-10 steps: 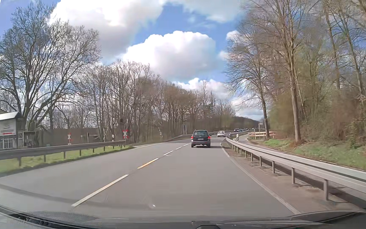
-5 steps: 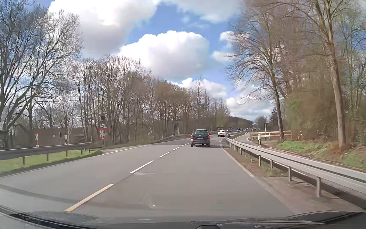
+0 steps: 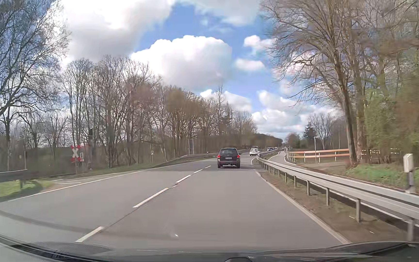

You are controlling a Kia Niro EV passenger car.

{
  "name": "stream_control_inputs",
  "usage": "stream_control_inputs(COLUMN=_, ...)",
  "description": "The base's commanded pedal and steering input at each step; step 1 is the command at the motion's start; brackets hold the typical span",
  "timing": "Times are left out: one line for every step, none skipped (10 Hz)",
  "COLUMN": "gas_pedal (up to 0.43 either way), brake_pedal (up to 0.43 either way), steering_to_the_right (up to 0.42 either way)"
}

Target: Follow the waypoints while adhering to traffic rules and regulations

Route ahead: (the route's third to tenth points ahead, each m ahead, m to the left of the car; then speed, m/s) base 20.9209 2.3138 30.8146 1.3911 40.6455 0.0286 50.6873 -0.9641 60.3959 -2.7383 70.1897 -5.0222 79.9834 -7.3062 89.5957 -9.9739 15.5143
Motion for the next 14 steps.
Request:
stream_control_inputs(gas_pedal=0.189, brake_pedal=0.0, steering_to_the_right=0.016)
stream_control_inputs(gas_pedal=0.177, brake_pedal=0.0, steering_to_the_right=0.016)
stream_control_inputs(gas_pedal=0.169, brake_pedal=0.0, steering_to_the_right=0.016)
stream_control_inputs(gas_pedal=0.169, brake_pedal=0.0, steering_to_the_right=0.016)
stream_control_inputs(gas_pedal=0.169, brake_pedal=0.0, steering_to_the_right=0.016)
stream_control_inputs(gas_pedal=0.169, brake_pedal=0.0, steering_to_the_right=0.016)
stream_control_inputs(gas_pedal=0.169, brake_pedal=0.0, steering_to_the_right=0.016)
stream_control_inputs(gas_pedal=0.169, brake_pedal=0.0, steering_to_the_right=0.016)
stream_control_inputs(gas_pedal=0.169, brake_pedal=0.0, steering_to_the_right=0.016)
stream_control_inputs(gas_pedal=0.169, brake_pedal=0.0, steering_to_the_right=0.016)
stream_control_inputs(gas_pedal=0.169, brake_pedal=0.0, steering_to_the_right=0.016)
stream_control_inputs(gas_pedal=0.169, brake_pedal=0.0, steering_to_the_right=0.016)
stream_control_inputs(gas_pedal=0.169, brake_pedal=0.0, steering_to_the_right=0.017)
stream_control_inputs(gas_pedal=0.169, brake_pedal=0.0, steering_to_the_right=0.018)
